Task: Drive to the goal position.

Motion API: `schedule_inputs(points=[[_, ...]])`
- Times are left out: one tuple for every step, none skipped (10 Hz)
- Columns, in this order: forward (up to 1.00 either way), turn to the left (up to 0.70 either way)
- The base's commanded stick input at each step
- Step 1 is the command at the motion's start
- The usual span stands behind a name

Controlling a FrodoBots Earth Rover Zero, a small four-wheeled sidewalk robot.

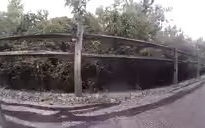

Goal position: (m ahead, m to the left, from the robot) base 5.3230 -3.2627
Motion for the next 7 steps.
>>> schedule_inputs(points=[[0.0,0.0],[0.0,0.0],[0.0,0.0],[0.0,0.0],[0.06,0.0],[0.26,0.0],[0.65,-0.02]])
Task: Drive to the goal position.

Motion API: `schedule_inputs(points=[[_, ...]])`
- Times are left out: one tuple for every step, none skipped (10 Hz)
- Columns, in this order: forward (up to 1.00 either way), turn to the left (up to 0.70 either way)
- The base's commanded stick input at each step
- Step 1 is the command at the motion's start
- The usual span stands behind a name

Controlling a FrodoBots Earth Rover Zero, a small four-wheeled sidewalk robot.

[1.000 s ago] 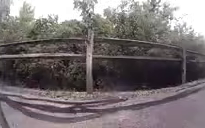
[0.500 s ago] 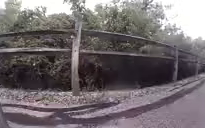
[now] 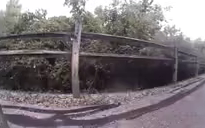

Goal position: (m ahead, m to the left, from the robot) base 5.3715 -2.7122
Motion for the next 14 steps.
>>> schedule_inputs(points=[[0.7,-0.28],[0.7,-0.33],[0.7,-0.33],[0.7,-0.33],[0.7,-0.33],[0.7,-0.33],[0.7,-0.33],[0.7,-0.33],[0.7,-0.33],[0.7,-0.33],[0.7,-0.33],[0.7,-0.33],[0.59,-0.27],[0.38,-0.16]])
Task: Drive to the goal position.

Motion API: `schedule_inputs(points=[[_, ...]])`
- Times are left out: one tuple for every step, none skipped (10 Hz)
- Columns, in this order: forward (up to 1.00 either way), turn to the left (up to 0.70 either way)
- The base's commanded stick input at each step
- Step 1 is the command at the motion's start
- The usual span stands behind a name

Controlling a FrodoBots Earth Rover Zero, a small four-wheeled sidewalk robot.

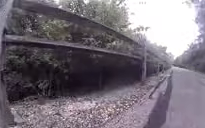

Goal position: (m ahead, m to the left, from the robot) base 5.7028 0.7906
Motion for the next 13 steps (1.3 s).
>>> schedule_inputs(points=[[0.17,-0.05],[-0.01,0.0],[-0.31,0.0],[-0.7,0.02],[-0.7,0.09],[-0.7,0.23],[-0.7,0.35],[-0.7,0.35],[-0.7,0.35],[-0.7,0.35],[-0.7,0.35],[-0.7,0.35],[-0.7,0.35]])
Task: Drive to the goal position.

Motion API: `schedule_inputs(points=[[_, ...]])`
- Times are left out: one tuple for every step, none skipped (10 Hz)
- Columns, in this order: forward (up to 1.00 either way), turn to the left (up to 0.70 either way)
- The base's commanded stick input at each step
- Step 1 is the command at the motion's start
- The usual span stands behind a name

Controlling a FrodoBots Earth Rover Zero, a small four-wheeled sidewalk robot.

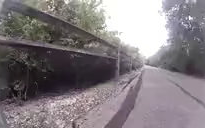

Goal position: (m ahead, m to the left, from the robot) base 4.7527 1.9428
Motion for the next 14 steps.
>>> schedule_inputs(points=[[-0.7,0.35],[-0.7,0.35],[-0.7,0.35],[-0.7,0.35],[-0.7,0.35],[-0.7,0.35],[-0.7,0.35],[-0.7,0.35],[0.01,0.06],[0.02,0.04],[0.0,0.01],[0.14,0.01],[0.36,0.04],[0.58,0.02]])
